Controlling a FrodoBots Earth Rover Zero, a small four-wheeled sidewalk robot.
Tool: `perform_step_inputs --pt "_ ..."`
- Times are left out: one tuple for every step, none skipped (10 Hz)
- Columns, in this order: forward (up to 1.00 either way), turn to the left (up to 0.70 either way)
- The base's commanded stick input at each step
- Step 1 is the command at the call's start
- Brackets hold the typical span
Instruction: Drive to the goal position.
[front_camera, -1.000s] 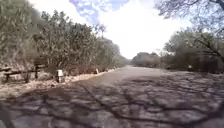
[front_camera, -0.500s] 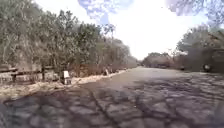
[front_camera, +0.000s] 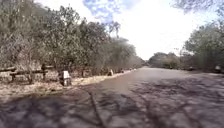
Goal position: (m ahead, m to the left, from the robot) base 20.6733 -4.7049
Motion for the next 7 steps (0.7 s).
perform_step_inputs --pt "0.7 0.0" --pt "0.7 0.0" --pt "0.7 0.0" --pt "0.7 0.0" --pt "0.7 0.0" --pt "0.7 0.0" --pt "0.7 0.0"
